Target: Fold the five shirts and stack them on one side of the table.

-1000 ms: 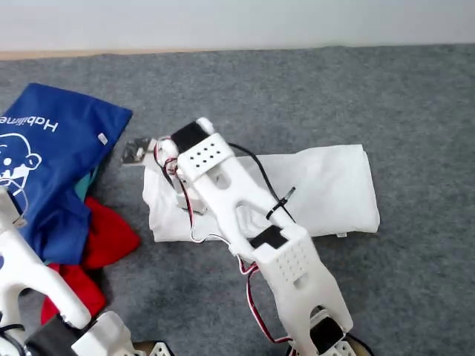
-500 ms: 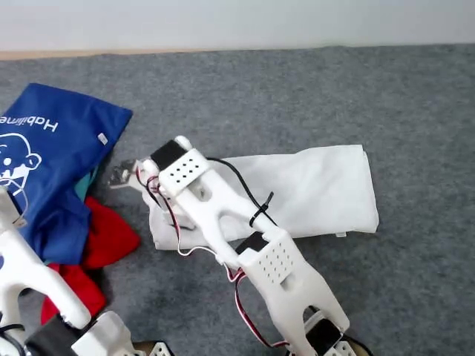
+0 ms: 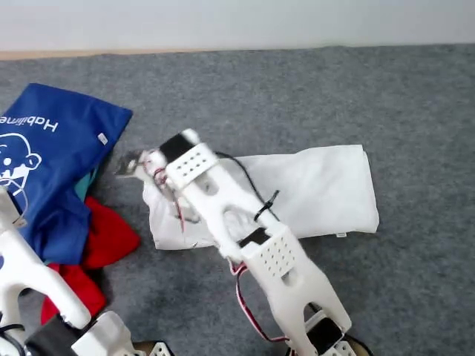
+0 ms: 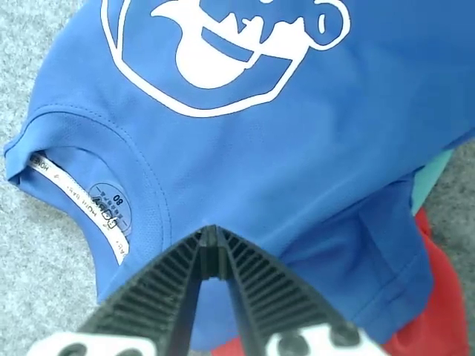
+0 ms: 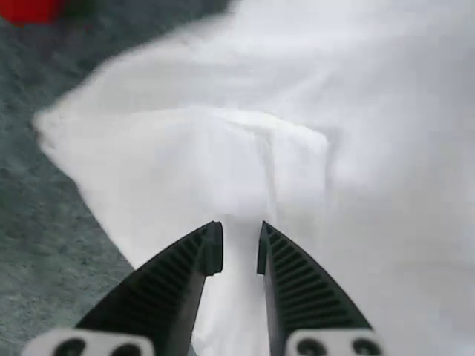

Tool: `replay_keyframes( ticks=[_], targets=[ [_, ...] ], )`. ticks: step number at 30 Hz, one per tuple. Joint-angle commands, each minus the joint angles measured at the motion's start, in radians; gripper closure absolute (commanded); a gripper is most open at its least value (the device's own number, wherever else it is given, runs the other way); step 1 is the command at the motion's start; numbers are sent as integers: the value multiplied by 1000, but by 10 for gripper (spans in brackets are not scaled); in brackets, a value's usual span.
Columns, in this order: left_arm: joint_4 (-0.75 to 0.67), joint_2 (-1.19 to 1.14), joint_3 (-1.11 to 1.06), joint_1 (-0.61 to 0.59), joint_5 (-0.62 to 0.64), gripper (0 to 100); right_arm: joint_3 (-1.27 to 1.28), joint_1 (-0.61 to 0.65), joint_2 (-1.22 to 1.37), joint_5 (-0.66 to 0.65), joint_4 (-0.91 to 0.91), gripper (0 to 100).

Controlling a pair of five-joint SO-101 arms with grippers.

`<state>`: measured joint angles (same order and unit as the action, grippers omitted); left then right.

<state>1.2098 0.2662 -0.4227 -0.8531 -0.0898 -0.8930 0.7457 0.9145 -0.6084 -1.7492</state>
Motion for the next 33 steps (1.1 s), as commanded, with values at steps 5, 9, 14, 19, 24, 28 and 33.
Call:
replay_keyframes(
  ticks=[5,9,14,19,24,28,33],
  targets=[
    [-14,43,13,6,-3,996,-58,-70,-173,11,-48,913],
    [-12,43,13,6,-3,996,114,-70,-291,8,-50,913],
    [-14,43,13,8,-3,996,382,-71,-424,6,-44,913],
    [-17,43,12,18,0,996,523,-134,-432,5,41,913],
    [-12,43,12,46,0,996,635,-223,-432,-61,143,913],
    [-11,43,12,49,2,996,657,-239,-443,-58,162,913],
    [12,43,13,49,2,996,612,-193,-512,-31,120,913]
  ],
)
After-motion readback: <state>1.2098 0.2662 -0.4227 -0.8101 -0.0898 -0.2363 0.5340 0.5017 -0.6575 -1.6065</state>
